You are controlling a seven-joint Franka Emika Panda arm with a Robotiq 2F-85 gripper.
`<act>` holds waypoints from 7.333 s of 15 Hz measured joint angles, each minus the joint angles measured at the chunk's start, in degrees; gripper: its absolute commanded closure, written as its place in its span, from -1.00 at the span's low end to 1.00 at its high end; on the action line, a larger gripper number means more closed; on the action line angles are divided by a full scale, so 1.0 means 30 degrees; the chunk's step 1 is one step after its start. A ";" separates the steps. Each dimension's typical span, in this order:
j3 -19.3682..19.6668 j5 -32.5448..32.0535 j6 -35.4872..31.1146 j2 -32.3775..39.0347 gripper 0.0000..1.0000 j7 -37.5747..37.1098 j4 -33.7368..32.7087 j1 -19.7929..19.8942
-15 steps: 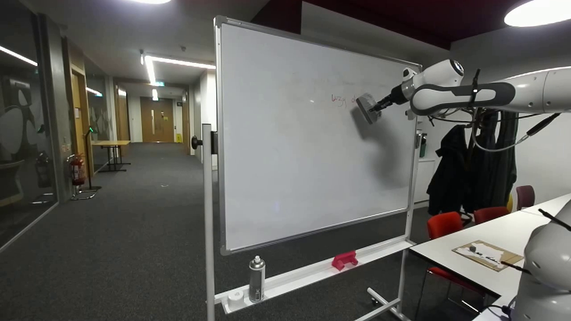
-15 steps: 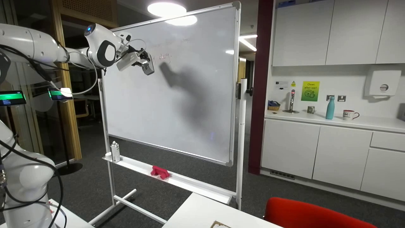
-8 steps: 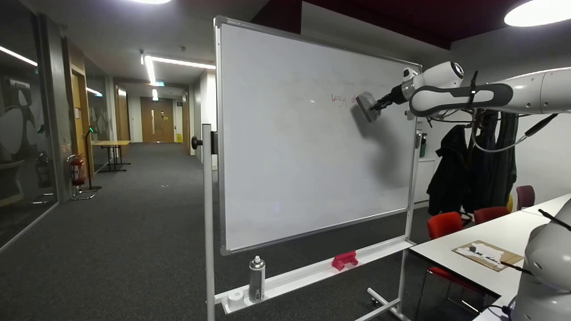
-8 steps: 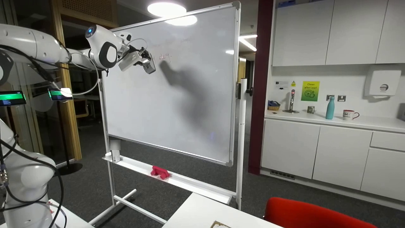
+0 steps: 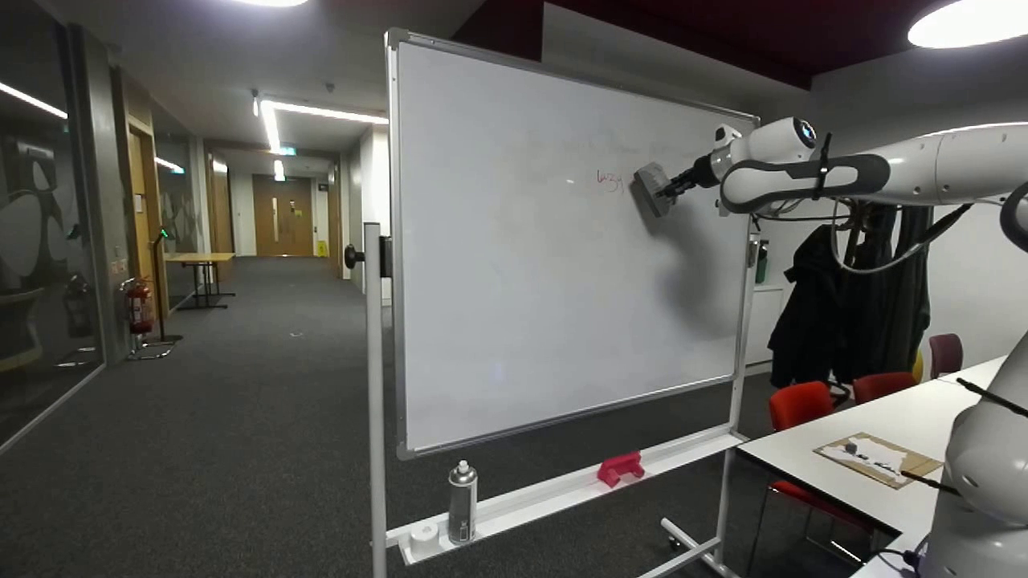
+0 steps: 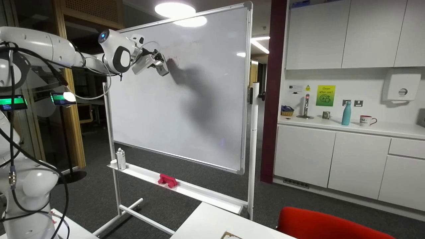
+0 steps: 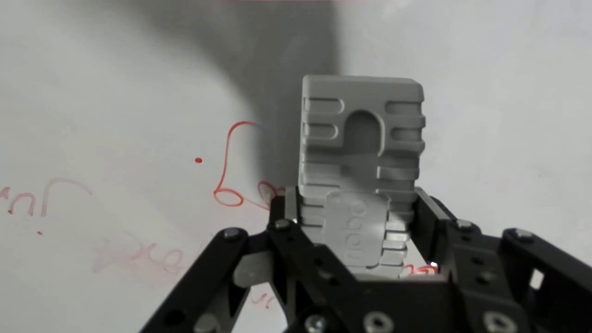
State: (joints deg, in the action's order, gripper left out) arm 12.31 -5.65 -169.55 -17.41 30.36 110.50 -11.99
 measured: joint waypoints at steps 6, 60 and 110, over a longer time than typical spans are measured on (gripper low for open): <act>0.0009 -0.0001 0.0001 0.1790 0.33 -0.0069 -0.2423 0.0006; 0.2649 1.1104 -0.0567 0.4148 0.33 0.9160 -0.6349 -0.2976; 0.6920 1.4301 0.3109 0.6870 -0.17 0.9775 -1.0558 -0.2989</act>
State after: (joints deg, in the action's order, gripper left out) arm 33.07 37.26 -160.23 3.21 59.69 78.83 -20.96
